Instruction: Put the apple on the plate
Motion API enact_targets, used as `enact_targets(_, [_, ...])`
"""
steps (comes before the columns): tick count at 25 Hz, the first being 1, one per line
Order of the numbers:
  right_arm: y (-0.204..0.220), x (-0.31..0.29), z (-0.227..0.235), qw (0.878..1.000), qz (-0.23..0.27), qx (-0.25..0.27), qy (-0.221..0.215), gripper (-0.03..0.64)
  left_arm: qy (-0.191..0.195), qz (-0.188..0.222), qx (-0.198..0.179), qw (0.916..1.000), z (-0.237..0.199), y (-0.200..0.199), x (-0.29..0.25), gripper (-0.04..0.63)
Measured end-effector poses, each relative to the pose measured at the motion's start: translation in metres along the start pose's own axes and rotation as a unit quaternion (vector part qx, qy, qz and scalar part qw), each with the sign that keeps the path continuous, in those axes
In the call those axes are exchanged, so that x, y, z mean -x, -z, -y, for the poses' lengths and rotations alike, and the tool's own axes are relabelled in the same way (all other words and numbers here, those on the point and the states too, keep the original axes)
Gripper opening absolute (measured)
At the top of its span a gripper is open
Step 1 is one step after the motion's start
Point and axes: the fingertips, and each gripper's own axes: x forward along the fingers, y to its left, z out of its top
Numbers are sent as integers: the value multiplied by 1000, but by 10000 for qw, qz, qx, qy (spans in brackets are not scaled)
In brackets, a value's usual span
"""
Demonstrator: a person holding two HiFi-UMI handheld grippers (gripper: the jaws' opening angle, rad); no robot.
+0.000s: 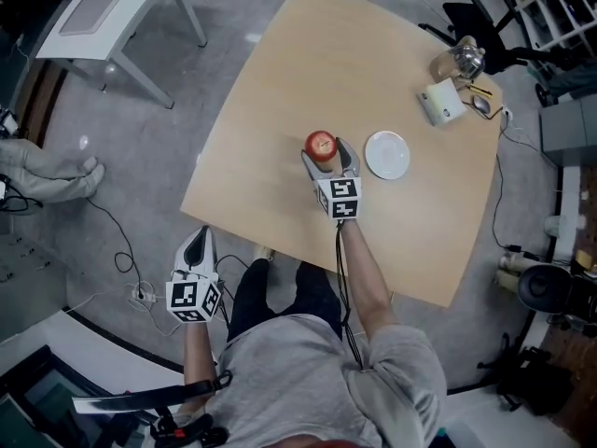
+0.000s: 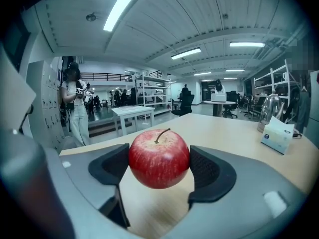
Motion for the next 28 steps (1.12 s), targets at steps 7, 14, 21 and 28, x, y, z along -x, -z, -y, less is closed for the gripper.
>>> enact_targets(7, [0,25,31,9995,27,-115,307,383,260,-28,-92,9996,21,-7,-12,20])
enact_targets(14, [-2,55,63,9975,152,-225,651,383,591,-70,-245,9979,47,-14,-30,20])
enact_targets(21, [6,81,95,9945,168,-341,981,383,923,-119,-387,9949,75,-17,-47,20])
enact_targets(28, [12,101,115,9913,152,-431,1233,383,1128,-178,-471,9923,92,-21,-54,20])
